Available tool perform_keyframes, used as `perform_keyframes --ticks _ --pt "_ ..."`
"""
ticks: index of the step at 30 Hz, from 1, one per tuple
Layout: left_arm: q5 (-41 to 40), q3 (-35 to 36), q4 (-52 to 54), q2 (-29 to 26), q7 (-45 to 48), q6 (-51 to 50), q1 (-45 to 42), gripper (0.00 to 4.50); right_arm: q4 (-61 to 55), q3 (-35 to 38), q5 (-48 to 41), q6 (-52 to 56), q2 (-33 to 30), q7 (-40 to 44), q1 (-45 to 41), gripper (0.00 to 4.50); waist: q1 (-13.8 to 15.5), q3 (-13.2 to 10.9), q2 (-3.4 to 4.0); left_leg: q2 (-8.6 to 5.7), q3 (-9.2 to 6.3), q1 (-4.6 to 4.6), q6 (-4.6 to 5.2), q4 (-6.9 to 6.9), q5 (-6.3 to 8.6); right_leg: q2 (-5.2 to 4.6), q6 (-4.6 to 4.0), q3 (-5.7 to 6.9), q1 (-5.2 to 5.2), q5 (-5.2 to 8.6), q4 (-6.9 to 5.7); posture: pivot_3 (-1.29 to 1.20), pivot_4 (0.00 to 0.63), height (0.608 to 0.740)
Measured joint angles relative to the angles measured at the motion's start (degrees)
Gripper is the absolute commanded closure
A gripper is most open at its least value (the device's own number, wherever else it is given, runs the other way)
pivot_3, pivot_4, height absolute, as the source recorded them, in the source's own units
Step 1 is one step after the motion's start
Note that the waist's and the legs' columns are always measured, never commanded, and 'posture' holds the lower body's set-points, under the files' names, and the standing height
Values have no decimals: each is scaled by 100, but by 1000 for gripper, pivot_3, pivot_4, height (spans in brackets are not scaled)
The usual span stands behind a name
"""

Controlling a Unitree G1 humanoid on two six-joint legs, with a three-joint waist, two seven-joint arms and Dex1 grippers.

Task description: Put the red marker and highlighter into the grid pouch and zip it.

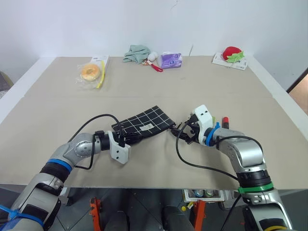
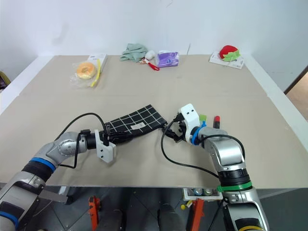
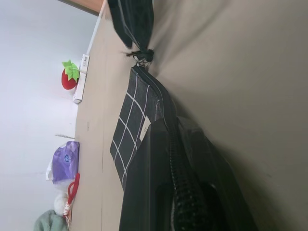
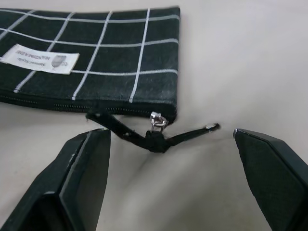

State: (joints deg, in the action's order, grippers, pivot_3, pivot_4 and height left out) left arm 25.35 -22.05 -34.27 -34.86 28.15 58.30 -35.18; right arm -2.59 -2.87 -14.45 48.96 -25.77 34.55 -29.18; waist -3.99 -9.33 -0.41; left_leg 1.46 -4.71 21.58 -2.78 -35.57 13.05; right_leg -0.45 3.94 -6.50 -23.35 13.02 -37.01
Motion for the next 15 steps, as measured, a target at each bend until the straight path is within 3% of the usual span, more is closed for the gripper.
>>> perform_keyframes --ticks 2,8,9,15 --pt "0 13 62 -13 3 -12 40 4500 131 -29 -1 64 134 -88 -82 1322 -5 0 0 0 0 -1 2 0 3 0 0 0 0 2 0 0 150 739" --pt "-1 25 215 1 6 -67 122 4500 275 -83 25 51 173 -126 -165 4187 -4 0 0 0 -1 -1 1 0 9 0 1 1 0 10 0 0 150 739" --pt "-2 31 221 3 6 -77 127 4500 282 -109 27 50 176 -124 -175 4416 -4 0 0 0 -2 -1 1 1 9 0 1 1 0 10 -1 0 150 739" --pt "-13 52 240 16 6 -97 149 4500 115 -250 -1 125 30 64 -133 4416 -3 0 0 0 -2 -1 1 1 10 0 0 2 0 13 0 0 150 739"
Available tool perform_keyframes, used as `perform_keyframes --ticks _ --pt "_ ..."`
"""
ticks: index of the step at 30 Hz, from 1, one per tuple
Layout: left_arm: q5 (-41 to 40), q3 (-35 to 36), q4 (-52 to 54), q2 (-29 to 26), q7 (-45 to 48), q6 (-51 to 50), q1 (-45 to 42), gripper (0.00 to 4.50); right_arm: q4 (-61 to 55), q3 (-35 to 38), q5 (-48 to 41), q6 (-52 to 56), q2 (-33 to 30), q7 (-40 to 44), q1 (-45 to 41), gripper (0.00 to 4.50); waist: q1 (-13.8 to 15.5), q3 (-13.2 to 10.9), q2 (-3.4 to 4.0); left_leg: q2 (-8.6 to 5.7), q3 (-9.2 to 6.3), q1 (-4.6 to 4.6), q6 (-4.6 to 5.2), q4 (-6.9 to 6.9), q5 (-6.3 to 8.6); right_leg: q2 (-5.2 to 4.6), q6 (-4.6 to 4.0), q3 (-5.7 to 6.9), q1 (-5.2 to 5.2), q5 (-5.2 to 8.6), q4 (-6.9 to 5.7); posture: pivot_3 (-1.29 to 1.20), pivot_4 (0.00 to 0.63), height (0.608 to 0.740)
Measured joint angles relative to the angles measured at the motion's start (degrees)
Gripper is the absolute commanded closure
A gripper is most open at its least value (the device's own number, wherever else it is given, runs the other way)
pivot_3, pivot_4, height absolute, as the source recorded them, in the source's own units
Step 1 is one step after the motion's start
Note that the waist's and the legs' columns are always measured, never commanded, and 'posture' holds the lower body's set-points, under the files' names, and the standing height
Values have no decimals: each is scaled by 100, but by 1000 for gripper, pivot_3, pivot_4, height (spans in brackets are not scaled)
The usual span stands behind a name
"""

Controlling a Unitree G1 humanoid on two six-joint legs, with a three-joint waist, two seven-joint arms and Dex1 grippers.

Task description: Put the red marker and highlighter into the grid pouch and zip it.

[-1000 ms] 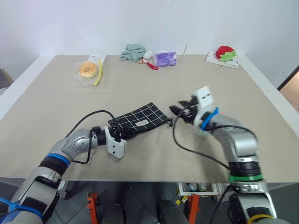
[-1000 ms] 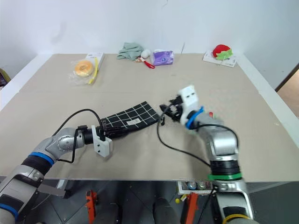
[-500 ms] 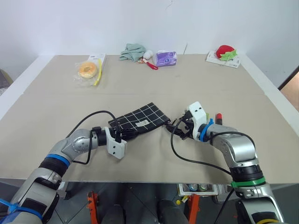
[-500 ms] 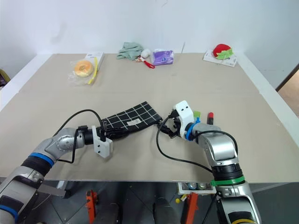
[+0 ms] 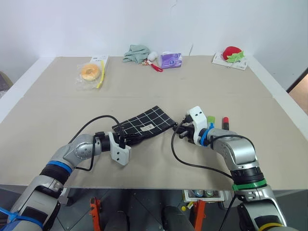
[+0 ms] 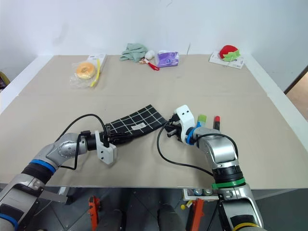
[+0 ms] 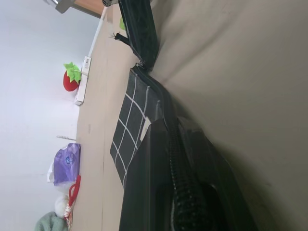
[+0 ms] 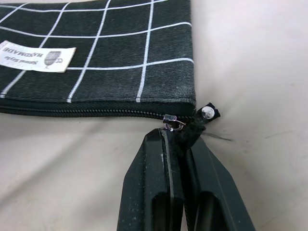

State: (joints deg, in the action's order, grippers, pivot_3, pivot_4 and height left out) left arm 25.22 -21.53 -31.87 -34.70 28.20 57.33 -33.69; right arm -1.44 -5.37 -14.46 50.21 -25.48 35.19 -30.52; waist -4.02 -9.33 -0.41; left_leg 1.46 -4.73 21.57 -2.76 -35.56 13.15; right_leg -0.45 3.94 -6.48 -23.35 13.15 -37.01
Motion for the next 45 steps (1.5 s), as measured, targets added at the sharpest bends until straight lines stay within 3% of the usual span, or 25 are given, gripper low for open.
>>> perform_keyframes --ticks 8,22,35,45 --pt "-69 12 -21 57 8 -63 9 4500 -1237 -829 -327 415 -29 519 374 4416 1 0 -1 -1 -3 2 0 -4 3 0 -1 1 2 5 0 0 150 739" --pt "-555 114 36 248 273 -336 149 4500 -919 -1197 213 242 258 -62 61 4416 3 -2 -7 -2 -7 3 -2 -8 3 1 0 1 3 4 0 0 150 739" --pt "-734 124 112 443 474 -394 178 4500 -1101 -1523 154 388 632 34 31 4416 -19 -9 -16 2 -10 6 -2 -1 3 7 -3 1 -3 6 -1 0 150 739" --pt "-762 138 156 421 473 -382 191 4500 -1140 -1385 145 78 122 217 137 4416 -12 -14 -25 1 -11 11 -4 -1 4 5 -4 3 -5 11 0 0 150 739"
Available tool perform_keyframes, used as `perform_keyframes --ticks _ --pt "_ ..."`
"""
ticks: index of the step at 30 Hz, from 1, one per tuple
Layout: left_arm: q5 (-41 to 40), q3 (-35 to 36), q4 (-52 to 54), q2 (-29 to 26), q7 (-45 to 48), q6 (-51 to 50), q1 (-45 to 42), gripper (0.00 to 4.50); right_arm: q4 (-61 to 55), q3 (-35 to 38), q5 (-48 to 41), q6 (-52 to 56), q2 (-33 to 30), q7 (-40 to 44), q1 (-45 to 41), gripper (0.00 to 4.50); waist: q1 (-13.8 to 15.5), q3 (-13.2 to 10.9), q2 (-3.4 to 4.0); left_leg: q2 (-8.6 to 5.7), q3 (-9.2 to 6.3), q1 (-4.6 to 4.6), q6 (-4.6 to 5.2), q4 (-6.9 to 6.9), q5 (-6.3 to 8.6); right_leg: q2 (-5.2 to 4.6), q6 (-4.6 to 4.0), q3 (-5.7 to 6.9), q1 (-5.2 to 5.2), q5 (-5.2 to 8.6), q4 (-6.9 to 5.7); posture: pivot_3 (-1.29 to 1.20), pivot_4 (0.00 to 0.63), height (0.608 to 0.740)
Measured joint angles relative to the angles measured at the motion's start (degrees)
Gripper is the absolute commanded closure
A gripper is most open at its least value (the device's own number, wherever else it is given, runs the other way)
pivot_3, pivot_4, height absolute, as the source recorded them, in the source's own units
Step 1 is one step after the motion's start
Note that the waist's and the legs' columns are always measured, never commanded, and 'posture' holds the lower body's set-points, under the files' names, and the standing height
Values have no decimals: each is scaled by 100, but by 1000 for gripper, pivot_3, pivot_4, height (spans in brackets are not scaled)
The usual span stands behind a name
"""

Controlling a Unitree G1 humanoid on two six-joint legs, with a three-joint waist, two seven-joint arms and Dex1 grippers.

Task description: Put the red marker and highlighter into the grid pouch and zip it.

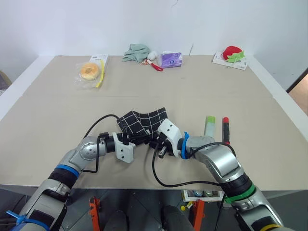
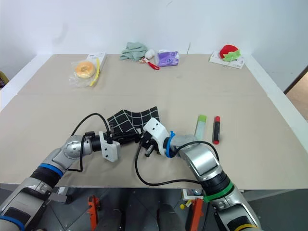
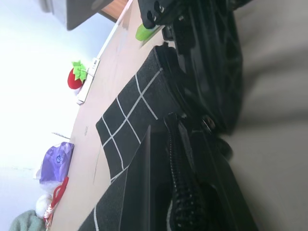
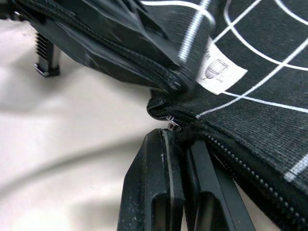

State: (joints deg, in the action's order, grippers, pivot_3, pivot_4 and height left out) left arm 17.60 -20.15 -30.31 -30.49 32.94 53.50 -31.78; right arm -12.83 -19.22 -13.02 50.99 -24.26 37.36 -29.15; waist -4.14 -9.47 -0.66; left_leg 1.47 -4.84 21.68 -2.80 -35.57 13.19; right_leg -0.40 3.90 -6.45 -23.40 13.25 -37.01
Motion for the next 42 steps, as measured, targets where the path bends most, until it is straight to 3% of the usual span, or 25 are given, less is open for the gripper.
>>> perform_keyframes --ticks 4,9,10,15,20,30,33,39,42 --pt "-76 33 38 -35 15 -5 54 4500 -118 868 -435 18 -78 63 217 2908 -3 -4 -5 0 -1 8 0 0 1 0 0 0 -7 0 0 0 150 739" --pt "-385 58 47 -72 215 -120 103 4500 -1016 2214 -1504 137 -194 274 386 364 -23 -5 -5 5 -4 13 5 3 4 7 -3 3 -13 4 -1 0 150 739" --pt "-481 60 45 -72 280 -165 102 4500 -1100 2485 -1677 186 -191 212 386 75 -24 -6 -6 6 -6 14 5 3 4 7 -3 6 -13 4 -1 0 150 739" --pt "-1019 88 29 -71 746 -453 93 4500 -742 3335 -1265 233 -475 -899 385 75 -20 -10 -13 3 -4 32 4 -3 4 3 -4 5 -25 2 0 0 150 739" --pt "-1558 108 152 -38 1205 -777 41 4500 -306 3340 -450 448 -742 -1932 569 75 -11 -12 -11 3 -5 84 4 0 3 5 -7 5 -79 2 -12 0 150 739" --pt "-2236 283 751 135 1762 -1429 -168 4500 -100 3498 -158 1170 -674 -2622 940 75 -13 -14 -10 3 0 86 4 -5 3 6 -10 2 -79 1 -12 0 150 739" --pt "-2256 298 834 186 1795 -1517 -168 4500 -95 3539 -147 1239 -657 -2629 1011 893 -12 -14 -10 3 -1 83 5 -9 3 6 -10 2 -72 0 -13 0 150 739" --pt "-2262 390 880 247 1885 -1586 -167 4500 -94 3480 -240 1143 -820 -2290 1088 3855 15 -16 -6 -1 -4 84 5 -25 3 4 -6 3 -62 0 -12 0 150 739" --pt "-2259 435 870 268 1892 -1592 -168 4500 -95 3236 -219 69 -1691 -1323 1220 3979 15 -31 14 -14 3 89 5 -30 3 -6 5 -10 -65 -1 -9 0 150 739"
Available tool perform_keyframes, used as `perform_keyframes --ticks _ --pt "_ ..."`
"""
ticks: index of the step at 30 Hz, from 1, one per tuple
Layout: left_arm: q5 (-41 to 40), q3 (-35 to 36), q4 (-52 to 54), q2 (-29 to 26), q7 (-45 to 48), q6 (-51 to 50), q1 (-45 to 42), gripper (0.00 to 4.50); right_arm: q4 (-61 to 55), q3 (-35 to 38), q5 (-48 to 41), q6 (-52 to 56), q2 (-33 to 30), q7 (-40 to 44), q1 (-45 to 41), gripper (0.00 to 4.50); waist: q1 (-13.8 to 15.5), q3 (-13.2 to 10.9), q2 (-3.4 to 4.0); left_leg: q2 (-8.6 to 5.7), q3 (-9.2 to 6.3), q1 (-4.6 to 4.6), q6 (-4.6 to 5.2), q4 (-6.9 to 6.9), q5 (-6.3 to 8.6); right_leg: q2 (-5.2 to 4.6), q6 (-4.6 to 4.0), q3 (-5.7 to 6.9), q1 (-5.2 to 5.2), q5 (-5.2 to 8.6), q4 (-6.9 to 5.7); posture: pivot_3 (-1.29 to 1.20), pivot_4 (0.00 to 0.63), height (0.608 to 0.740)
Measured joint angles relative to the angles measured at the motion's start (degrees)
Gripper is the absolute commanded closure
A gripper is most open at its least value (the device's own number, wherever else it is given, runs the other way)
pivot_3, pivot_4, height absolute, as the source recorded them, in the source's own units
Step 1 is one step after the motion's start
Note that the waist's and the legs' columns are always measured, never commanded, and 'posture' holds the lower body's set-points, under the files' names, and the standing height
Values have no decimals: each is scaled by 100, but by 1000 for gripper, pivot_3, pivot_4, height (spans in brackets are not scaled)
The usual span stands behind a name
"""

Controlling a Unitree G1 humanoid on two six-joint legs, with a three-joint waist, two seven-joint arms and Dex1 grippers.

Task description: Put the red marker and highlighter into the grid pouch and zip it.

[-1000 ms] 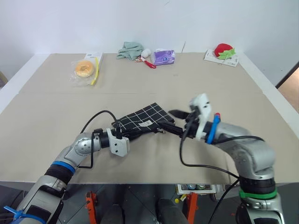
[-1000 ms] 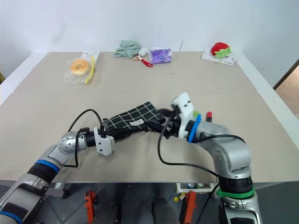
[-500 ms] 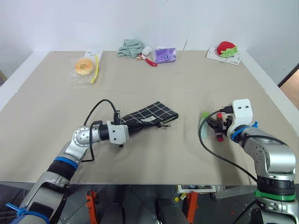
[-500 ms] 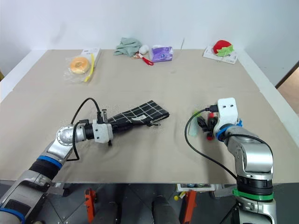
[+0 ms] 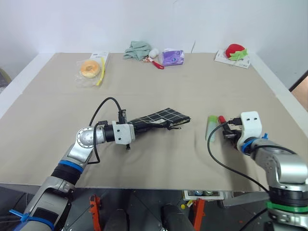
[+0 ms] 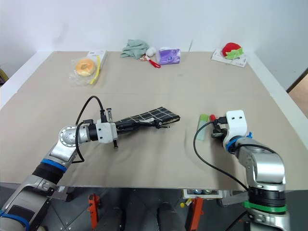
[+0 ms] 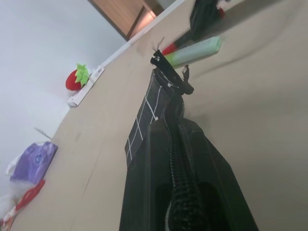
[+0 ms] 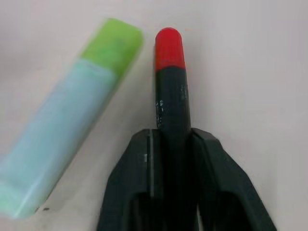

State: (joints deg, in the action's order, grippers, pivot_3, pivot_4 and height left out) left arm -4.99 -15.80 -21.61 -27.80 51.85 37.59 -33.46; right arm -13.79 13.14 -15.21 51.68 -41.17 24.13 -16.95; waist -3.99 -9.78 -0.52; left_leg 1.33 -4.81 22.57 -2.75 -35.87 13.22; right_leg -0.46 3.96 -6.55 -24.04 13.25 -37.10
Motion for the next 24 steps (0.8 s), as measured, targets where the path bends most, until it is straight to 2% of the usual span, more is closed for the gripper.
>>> perform_keyframes --ticks 3,6,8,15,24 --pt "16 5 -41 42 19 3 -3 4500 -472 -3 -221 -1183 -807 1380 121 3979 -14 -3 -7 9 -3 -4 4 4 3 8 1 5 1 2 1 0 150 739" --pt "55 4 -57 97 35 8 -12 4500 -868 -145 -531 -1577 -1319 2360 250 3979 -24 -8 -15 16 -3 -8 10 2 6 16 -2 6 5 2 0 0 150 739" --pt "65 4 -108 115 45 13 -15 4500 -906 -437 -443 -1719 -1646 2704 276 3979 -23 -9 -17 16 1 -7 10 -7 6 14 -4 6 6 0 0 0 150 739" --pt "119 8 -209 199 83 32 -49 4500 -718 -1609 337 -2067 -1842 2944 -64 3979 -15 -16 -28 15 4 -2 10 -34 6 13 0 5 8 -13 -1 0 150 739" --pt "149 14 -209 218 86 40 -64 4500 -68 -1956 821 -2281 -1608 2907 -639 3979 -7 -19 -32 15 3 2 11 -34 6 12 2 4 7 -13 0 0 150 739"
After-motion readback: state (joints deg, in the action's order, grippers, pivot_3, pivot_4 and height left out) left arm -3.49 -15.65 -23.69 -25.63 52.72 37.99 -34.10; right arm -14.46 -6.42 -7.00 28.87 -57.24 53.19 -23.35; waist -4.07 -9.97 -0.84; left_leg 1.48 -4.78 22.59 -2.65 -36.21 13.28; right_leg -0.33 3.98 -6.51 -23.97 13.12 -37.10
